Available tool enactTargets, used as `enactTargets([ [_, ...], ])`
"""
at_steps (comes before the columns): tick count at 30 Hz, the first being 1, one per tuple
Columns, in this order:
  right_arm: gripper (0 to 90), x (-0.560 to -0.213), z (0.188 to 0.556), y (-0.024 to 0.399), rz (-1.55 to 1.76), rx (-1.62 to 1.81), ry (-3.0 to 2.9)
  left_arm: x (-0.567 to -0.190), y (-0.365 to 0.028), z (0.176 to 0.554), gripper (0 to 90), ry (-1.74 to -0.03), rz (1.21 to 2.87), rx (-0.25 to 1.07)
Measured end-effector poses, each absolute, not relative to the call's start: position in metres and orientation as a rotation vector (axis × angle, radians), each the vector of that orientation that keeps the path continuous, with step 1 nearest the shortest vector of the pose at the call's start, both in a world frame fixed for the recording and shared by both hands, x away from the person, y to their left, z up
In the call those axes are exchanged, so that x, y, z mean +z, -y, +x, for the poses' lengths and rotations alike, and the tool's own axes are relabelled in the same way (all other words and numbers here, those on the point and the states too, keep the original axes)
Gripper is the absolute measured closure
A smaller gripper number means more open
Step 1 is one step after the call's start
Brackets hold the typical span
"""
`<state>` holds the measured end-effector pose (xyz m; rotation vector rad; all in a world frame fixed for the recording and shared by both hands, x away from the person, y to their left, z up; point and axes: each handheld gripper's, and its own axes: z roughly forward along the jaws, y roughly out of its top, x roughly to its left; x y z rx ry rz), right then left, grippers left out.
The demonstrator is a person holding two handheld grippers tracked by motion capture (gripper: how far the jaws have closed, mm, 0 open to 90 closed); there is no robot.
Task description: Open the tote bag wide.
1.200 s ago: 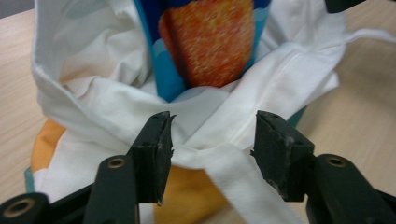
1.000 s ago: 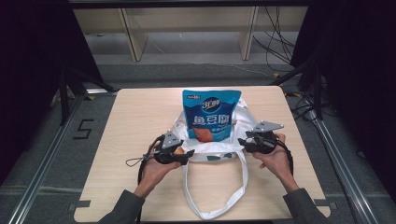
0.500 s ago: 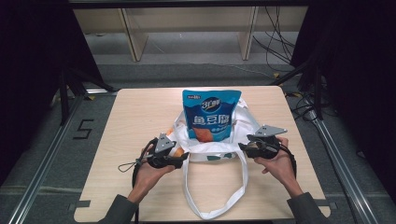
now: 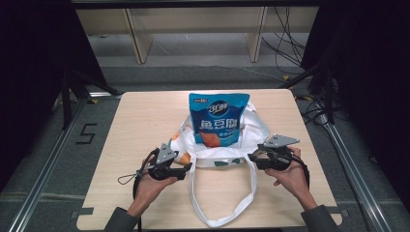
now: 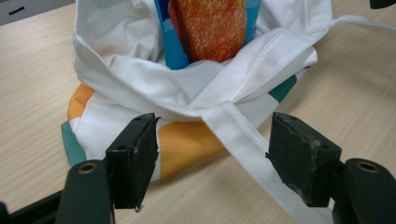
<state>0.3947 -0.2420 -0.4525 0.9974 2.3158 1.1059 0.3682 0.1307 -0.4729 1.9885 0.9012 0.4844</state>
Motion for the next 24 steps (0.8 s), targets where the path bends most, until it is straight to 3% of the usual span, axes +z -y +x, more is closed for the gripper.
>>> enactTargets([
  [24,42.8,-0.461,0.371,0.249,0.982,1.105,-2.328,-0.484,-0.145,0.337,29.2,-0.924,1.973,0.468],
])
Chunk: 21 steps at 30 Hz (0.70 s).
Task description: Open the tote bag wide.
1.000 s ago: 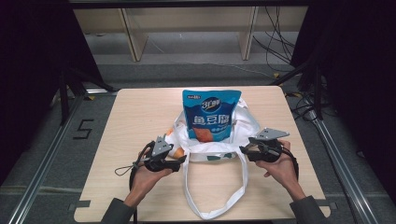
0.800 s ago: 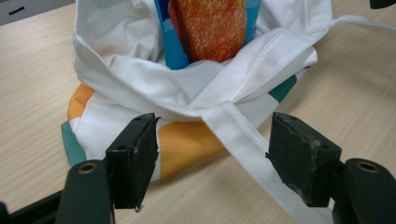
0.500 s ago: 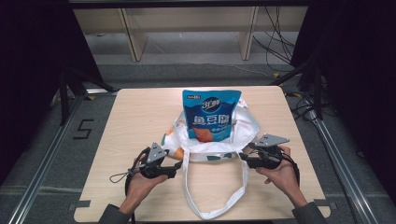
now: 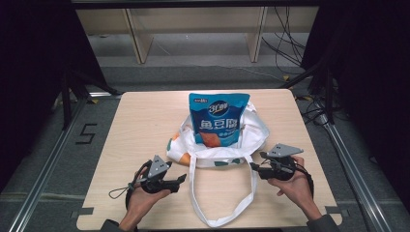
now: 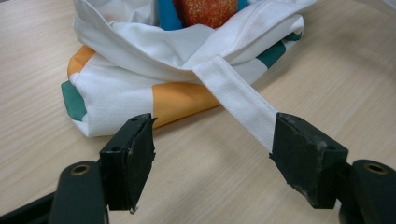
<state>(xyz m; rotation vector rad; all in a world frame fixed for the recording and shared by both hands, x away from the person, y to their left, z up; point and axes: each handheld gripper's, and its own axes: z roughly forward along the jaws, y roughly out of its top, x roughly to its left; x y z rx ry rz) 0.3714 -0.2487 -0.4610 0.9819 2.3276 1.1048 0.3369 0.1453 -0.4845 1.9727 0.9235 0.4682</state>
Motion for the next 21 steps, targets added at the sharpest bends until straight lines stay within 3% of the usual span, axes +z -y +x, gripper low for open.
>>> enactTargets([
  [21,40.3,-0.466,0.343,0.259,0.987,1.127,-2.327,-0.493,-0.142,0.305,24.8,-0.875,2.039,0.446],
])
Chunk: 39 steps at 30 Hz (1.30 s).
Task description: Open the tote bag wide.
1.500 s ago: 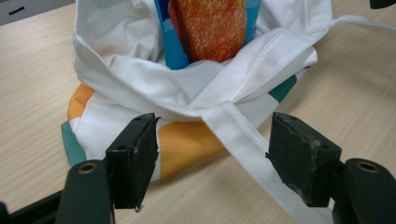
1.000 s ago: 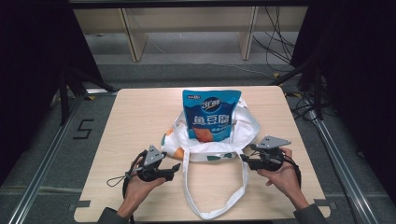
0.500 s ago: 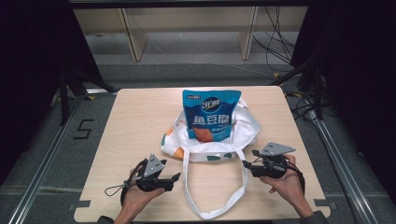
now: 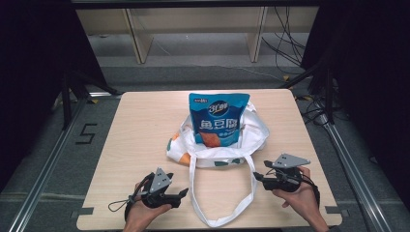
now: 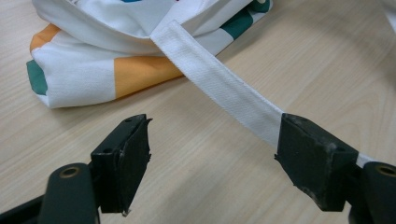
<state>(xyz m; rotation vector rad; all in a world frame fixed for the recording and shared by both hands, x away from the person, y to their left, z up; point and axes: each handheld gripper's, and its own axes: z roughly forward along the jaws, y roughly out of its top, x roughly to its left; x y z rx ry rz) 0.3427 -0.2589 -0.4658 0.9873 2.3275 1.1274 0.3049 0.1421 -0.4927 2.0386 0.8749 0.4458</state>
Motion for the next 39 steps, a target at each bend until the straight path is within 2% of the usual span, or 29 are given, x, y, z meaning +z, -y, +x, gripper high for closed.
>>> enactTargets([
  [6,40.1,-0.468,0.33,0.262,1.001,1.141,-2.339,-0.493,-0.148,0.302,24.3,-0.857,2.069,0.46],
  [9,39.8,-0.473,0.323,0.263,1.005,1.143,-2.356,-0.494,-0.145,0.296,24.2,-0.883,2.023,0.43],
  [23,33.6,-0.484,0.298,0.265,1.016,1.115,-2.421,-0.499,-0.137,0.277,22.1,-0.839,2.094,0.372],
  [25,33.4,-0.487,0.293,0.265,1.007,1.103,-2.44,-0.5,-0.137,0.276,22.1,-0.812,2.154,0.394],
  [39,32.1,-0.49,0.285,0.27,1.028,1.071,-2.428,-0.501,-0.139,0.277,22.1,-0.803,2.159,0.414],
])
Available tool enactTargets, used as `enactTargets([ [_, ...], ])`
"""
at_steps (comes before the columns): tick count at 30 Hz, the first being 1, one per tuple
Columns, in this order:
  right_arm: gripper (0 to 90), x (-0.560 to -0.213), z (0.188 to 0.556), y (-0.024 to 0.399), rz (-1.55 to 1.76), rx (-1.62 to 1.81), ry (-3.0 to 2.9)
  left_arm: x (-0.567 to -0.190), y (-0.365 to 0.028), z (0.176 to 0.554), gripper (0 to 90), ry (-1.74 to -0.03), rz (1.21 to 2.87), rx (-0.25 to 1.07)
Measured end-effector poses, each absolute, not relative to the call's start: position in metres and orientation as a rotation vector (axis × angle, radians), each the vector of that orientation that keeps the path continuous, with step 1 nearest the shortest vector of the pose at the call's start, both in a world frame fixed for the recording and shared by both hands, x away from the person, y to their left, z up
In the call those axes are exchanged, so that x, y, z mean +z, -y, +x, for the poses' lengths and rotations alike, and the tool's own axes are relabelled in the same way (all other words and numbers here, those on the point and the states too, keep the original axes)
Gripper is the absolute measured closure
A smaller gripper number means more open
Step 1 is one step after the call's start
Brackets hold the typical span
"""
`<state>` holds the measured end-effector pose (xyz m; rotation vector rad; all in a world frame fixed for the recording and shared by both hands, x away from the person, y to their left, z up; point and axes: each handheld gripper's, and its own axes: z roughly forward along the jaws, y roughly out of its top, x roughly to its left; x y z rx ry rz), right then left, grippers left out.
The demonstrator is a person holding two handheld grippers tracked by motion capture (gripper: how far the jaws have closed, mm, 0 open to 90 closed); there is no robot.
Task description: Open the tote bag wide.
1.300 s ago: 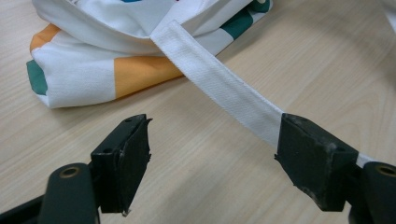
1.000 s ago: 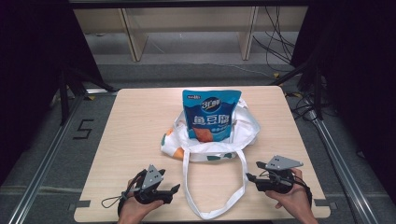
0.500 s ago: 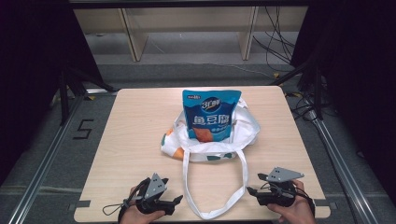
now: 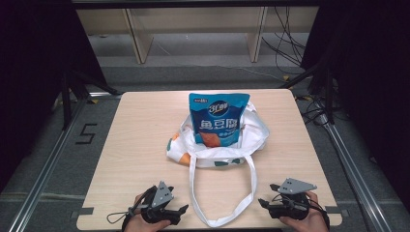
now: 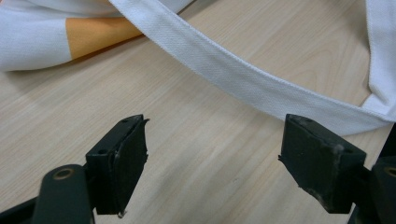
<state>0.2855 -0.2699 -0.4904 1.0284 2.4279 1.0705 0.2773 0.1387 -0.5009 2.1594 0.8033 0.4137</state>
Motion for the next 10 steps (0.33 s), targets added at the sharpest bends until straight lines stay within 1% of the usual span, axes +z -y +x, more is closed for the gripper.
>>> enactTargets([
  [2,32.1,-0.4905,0.2843,0.2688,1.056,1.075,-2.429,-0.5017,-0.1381,0.2771,22.1,-0.827,2.153,0.404],
  [4,32.1,-0.4906,0.2864,0.2702,1.009,1.07,-2.441,-0.5017,-0.1381,0.277,22.1,-0.828,2.151,0.405],
  [9,32.1,-0.4896,0.2856,0.2705,1.049,1.07,-2.433,-0.5012,-0.1391,0.2781,22.1,-0.823,2.161,0.413],
  [10,32.1,-0.4897,0.2865,0.2714,1.037,1.069,-2.433,-0.5019,-0.1379,0.2774,22.1,-0.835,2.139,0.4],
])
